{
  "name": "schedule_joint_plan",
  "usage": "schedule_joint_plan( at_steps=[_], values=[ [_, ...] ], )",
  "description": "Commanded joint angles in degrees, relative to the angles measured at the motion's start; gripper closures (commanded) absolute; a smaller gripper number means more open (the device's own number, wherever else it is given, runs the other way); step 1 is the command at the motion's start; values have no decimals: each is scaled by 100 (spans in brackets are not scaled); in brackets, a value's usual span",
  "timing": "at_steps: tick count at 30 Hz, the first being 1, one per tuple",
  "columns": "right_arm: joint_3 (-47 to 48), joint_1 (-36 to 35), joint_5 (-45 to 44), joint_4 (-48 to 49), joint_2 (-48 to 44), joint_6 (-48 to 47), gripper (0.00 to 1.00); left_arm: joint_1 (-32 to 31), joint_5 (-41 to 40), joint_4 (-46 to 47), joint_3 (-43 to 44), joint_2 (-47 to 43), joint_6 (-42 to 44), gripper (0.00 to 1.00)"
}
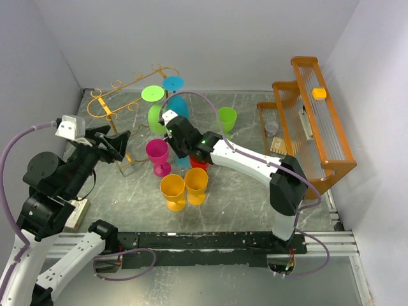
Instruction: Place the wine glass upside down on the wine glass rack
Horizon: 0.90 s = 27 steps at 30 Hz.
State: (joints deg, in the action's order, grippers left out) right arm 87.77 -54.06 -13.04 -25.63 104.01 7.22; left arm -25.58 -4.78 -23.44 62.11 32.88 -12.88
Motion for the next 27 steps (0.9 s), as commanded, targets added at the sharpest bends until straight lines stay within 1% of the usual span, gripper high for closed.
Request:
schedule_joint_plan(
  at_steps=[1,4,5,12,16,20,23,27],
  values=[
    [59,17,19,-15,-14,-625,87,25,9,198,188,89,-30,23],
    [-1,12,88,67,-121,-841,99,21,28,208,241,154,-47,23],
    [-17,13,60,91,-152,-887,100,20,34,216,260,165,-47,22],
    [-231,18,-193,452,-548,-994,100,21,155,511,317,393,-102,23],
    [-634,27,-378,1024,-1053,-1021,100,19,244,766,236,480,-225,23],
    [-954,21,-749,1322,-1563,-944,100,23,323,910,122,545,-527,23],
    [-1367,27,-951,1595,-2079,-838,100,25,629,1190,-27,613,-671,23],
    [-2222,24,-827,2329,-2955,-771,100,19,1225,1801,-404,724,-1412,23]
  ],
)
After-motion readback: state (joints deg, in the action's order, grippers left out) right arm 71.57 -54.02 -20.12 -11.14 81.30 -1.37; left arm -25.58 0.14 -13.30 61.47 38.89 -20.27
